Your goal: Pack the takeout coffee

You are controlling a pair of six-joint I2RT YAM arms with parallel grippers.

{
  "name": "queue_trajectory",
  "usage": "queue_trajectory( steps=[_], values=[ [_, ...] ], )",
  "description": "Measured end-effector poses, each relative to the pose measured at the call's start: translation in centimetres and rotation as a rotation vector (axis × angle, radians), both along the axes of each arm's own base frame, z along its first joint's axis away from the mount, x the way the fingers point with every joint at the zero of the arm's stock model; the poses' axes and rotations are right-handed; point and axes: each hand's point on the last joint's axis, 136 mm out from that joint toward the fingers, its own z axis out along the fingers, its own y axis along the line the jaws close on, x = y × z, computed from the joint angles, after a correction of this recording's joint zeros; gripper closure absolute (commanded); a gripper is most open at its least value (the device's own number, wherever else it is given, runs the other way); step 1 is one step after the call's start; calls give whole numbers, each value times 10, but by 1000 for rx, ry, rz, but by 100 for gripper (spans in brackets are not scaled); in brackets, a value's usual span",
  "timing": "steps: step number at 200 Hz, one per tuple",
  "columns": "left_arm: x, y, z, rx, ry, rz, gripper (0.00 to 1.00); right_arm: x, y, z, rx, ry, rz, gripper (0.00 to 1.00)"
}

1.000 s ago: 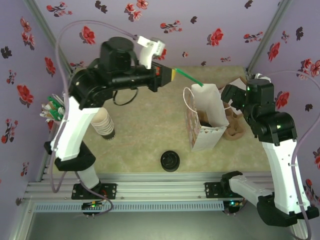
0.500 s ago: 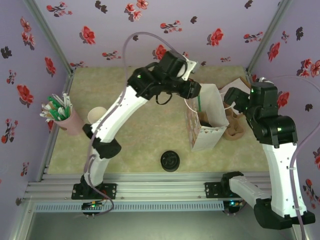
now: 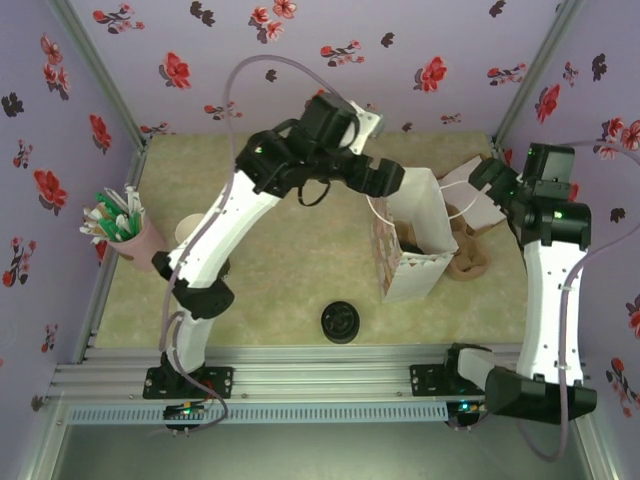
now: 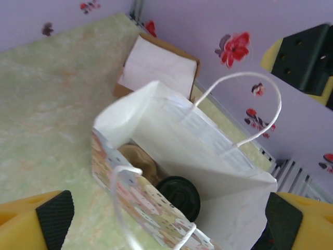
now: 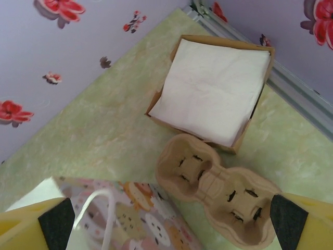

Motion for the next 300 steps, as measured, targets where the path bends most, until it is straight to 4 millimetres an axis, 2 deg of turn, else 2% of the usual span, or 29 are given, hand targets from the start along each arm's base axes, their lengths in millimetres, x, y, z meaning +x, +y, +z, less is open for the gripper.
queue_trajectory(
  steps=[25, 47, 73, 100, 127, 167, 210, 256, 300],
  values=[
    [14, 32, 13, -19, -15, 64, 1, 14, -26, -11, 54, 11, -69, 3],
    [31, 55, 6, -18, -2, 124, 1, 30, -45, -29, 97, 46, -114, 6],
    [48, 79, -28, 0, 63, 189, 1, 56, -61, -65, 156, 120, -138, 9],
    [64, 102, -74, 11, 145, 259, 1, 82, -68, -108, 204, 227, -132, 19],
    [72, 120, -112, 4, 209, 318, 1, 108, -74, -133, 207, 301, -107, 29],
    [72, 120, -148, -7, 270, 327, 1, 139, -76, -164, 156, 406, -50, 38],
    [72, 114, -157, -35, 287, 314, 1, 160, -74, -205, 115, 527, 0, 46],
    [78, 109, -164, -39, 292, 309, 1, 159, -74, -249, 101, 645, 25, 48],
    [80, 106, -174, -28, 312, 303, 1, 158, -76, -266, 78, 689, 36, 49]
  ],
)
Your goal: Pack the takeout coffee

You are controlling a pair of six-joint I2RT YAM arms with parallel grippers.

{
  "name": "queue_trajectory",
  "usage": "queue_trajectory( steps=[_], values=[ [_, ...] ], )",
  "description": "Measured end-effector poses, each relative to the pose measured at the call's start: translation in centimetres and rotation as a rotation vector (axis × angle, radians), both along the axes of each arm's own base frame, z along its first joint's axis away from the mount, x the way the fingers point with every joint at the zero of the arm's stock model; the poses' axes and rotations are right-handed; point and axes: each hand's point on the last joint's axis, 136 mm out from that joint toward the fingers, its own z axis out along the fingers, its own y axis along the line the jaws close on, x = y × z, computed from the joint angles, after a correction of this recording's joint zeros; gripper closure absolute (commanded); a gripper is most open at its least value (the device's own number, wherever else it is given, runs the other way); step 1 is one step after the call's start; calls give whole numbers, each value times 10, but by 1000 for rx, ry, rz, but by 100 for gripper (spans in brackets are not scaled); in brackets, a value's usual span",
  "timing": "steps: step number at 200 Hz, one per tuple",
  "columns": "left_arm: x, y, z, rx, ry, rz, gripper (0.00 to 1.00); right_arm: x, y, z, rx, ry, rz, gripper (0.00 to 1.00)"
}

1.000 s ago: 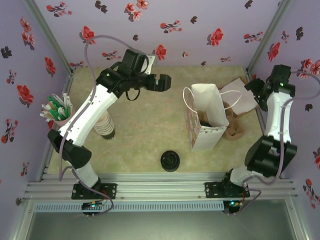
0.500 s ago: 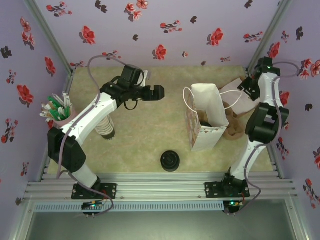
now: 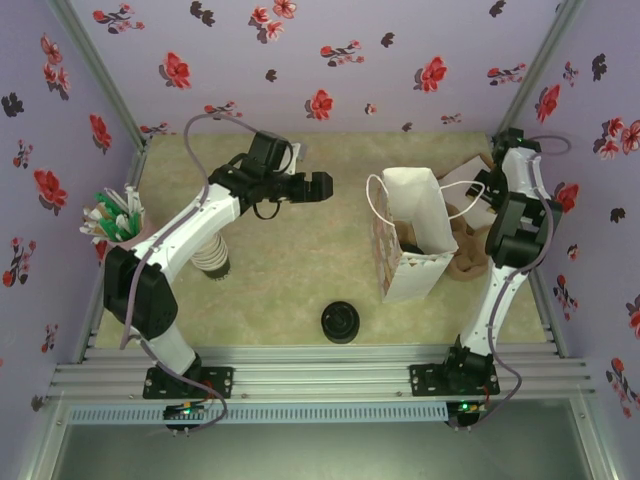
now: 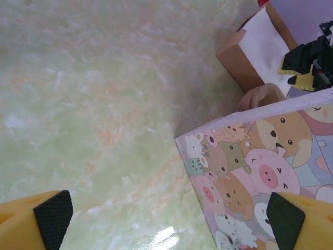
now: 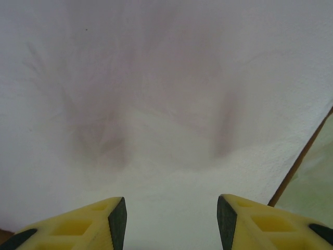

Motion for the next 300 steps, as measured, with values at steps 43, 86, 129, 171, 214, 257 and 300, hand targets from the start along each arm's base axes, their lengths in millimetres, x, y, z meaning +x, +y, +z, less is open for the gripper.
queue_trajectory(
  steps=[43, 86, 129, 171, 214, 257, 300],
  values=[
    [1, -1, -1, -1, 0, 0, 2, 2, 1, -22, 3, 38, 12, 49],
    [2, -2, -8, 6, 15, 2, 2, 3, 0, -35, -2, 62, 24, 61],
    [2, -3, -12, 8, 27, -2, 3, 4, -1, -34, -10, 59, 30, 69],
    [2, -3, -12, 5, 30, 1, 3, 6, -2, -22, -21, 35, 29, 78],
    [2, -3, -12, 1, 36, 6, 4, 13, -5, 1, -40, -19, 28, 78],
    [2, -3, -12, 1, 36, 7, 4, 14, -5, 13, -47, -43, 28, 86],
    [2, -4, -12, -3, 38, 2, 4, 15, -5, 20, -53, -59, 25, 100]
  ],
)
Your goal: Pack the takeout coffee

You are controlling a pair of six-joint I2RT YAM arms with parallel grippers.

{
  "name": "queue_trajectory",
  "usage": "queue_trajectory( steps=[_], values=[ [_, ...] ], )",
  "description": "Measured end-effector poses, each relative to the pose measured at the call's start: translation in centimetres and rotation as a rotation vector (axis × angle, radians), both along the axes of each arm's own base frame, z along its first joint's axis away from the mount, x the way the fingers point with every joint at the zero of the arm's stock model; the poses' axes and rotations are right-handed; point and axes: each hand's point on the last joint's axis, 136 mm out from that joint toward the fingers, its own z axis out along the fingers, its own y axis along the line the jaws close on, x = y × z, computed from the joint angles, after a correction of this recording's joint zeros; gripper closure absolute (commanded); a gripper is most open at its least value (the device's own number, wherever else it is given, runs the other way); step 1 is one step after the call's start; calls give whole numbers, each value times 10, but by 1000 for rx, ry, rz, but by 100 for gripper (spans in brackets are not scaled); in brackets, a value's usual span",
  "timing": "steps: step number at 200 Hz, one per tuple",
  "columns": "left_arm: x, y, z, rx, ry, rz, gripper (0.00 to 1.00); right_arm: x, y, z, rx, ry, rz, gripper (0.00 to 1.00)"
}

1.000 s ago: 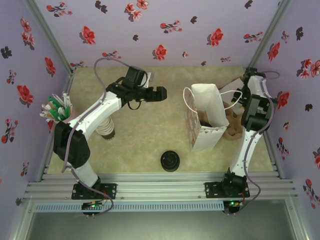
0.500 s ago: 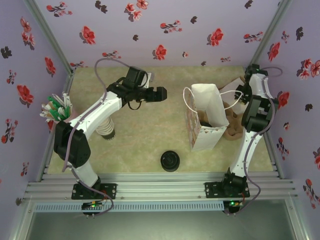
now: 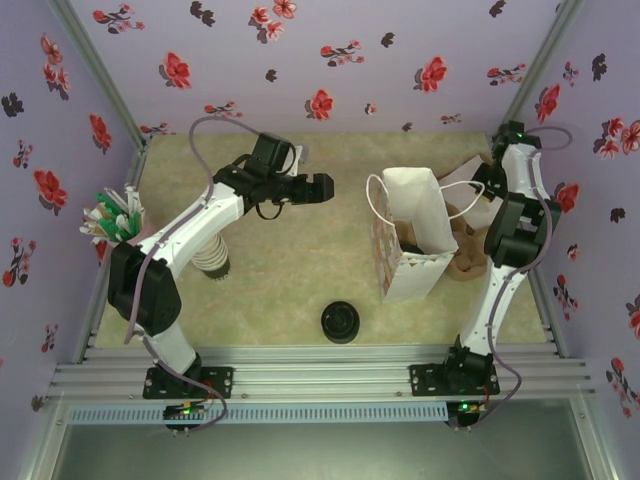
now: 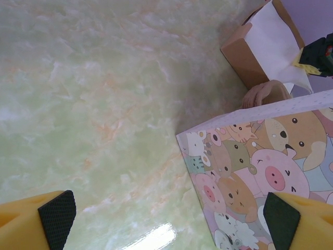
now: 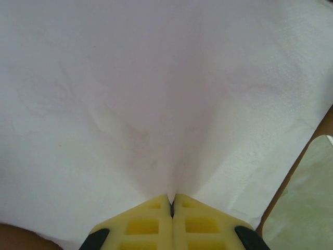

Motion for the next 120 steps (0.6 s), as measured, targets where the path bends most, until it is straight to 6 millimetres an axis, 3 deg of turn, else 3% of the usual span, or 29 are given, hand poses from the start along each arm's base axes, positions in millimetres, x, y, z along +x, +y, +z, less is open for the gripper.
queue_trajectory(
  steps=[27, 65, 85, 120],
  values=[
    [0, 0, 0, 0, -1, -1, 4, -4, -1, 22, -20, -44, -9, 100],
    [1, -1, 1, -8, -12, -1, 4, -13, -3, 84, -79, -201, -46, 100],
    [-1, 0, 0, -7, -10, -1, 4, -17, -3, 106, -95, -272, -64, 100],
    [-2, 1, 0, -10, -14, -1, 5, -24, 3, 101, -70, -329, -92, 100]
  ],
)
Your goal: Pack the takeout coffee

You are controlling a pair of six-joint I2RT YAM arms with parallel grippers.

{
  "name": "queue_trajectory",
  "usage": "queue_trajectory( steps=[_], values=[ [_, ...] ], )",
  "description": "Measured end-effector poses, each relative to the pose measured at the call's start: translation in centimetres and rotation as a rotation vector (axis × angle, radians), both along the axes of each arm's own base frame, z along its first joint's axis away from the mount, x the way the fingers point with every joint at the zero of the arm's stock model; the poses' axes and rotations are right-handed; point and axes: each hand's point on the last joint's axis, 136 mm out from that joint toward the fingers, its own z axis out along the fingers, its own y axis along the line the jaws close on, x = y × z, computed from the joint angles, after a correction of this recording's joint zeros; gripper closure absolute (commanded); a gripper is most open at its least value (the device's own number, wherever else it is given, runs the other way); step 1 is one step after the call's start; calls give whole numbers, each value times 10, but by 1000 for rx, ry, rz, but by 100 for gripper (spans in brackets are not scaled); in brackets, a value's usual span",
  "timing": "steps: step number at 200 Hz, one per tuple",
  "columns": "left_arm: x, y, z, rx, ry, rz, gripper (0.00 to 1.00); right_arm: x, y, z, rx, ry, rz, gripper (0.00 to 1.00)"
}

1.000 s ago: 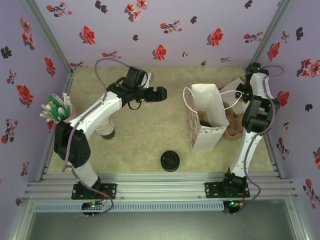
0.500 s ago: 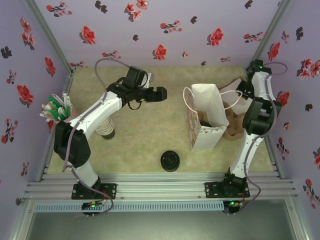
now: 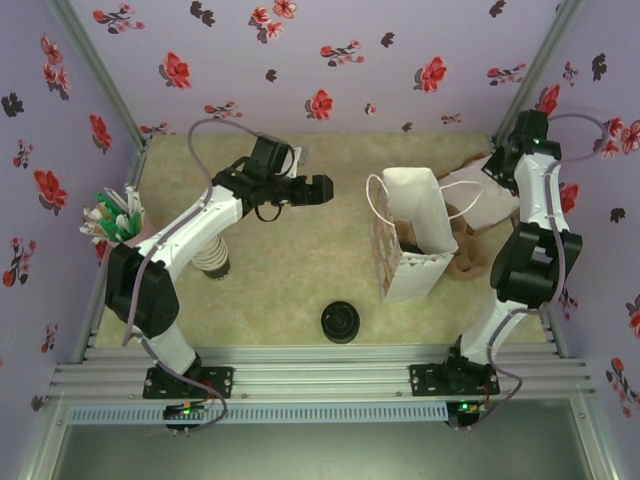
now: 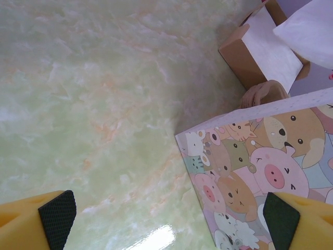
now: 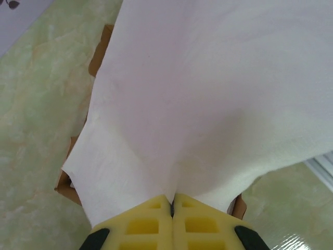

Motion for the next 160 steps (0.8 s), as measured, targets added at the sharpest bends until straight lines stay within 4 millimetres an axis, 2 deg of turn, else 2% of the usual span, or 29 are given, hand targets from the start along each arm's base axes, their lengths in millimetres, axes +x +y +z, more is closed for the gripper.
queue_trajectory(
  steps=[21, 37, 49, 85, 98, 134, 160],
  values=[
    [-3, 1, 2, -4, -5, -2, 5, -16, 6, -8, 20, -20, -24, 100],
    [-4, 1, 6, -10, -12, 0, 5, -29, 10, 3, 23, -71, -45, 100],
    [-5, 1, 10, -15, -18, -1, 5, -39, 13, 22, 14, -138, -58, 100],
    [-12, 1, 20, -33, -43, -10, 5, -78, 24, 106, -37, -403, -87, 100],
    [-16, 1, 23, -40, -49, -13, 5, -95, 31, 129, -54, -483, -88, 100],
    [-30, -1, 31, -53, -65, -30, 5, -140, 45, 179, -101, -638, -78, 100],
    [-37, 1, 35, -58, -72, -31, 5, -172, 51, 208, -142, -716, -63, 100]
  ],
)
